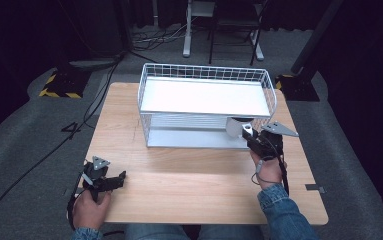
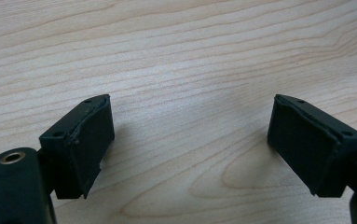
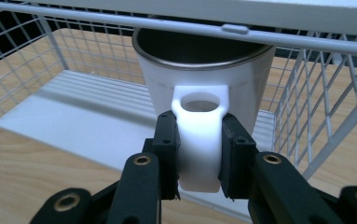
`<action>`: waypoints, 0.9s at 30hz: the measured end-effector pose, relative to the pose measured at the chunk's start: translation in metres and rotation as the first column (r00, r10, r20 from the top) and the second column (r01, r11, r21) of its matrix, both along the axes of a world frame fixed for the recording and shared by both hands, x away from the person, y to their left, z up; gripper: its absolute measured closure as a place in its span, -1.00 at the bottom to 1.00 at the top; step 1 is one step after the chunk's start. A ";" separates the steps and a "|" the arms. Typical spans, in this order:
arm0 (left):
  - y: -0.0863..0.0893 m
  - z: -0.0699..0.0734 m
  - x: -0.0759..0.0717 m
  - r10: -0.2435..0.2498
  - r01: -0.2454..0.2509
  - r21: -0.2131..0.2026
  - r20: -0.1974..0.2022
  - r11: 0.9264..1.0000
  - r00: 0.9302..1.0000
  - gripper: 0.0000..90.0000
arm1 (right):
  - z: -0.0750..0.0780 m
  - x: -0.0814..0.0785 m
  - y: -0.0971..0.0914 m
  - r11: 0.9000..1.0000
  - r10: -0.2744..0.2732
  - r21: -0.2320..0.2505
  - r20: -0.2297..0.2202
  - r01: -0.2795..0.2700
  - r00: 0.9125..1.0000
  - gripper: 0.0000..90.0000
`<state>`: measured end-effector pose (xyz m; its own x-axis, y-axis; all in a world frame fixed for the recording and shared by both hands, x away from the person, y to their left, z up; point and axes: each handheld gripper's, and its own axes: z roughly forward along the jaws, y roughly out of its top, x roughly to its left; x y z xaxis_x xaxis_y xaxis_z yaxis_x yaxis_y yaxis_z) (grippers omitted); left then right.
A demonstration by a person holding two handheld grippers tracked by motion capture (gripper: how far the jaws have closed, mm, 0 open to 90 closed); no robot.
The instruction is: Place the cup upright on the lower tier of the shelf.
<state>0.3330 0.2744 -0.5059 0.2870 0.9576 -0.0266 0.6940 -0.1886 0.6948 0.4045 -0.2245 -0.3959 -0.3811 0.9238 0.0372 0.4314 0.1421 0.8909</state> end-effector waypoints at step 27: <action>0.000 0.000 0.000 -0.001 0.001 0.000 0.000 1.000 1.000 -0.67 | -0.039 0.049 0.013 0.998 -0.067 0.015 -0.016 0.067 0.998 0.59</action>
<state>0.3331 0.2745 -0.5059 0.2877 0.9574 -0.0263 0.6936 -0.1894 0.6951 0.4538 -0.2118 -0.4354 -0.3175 0.9466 0.0568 0.4528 0.0987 0.8861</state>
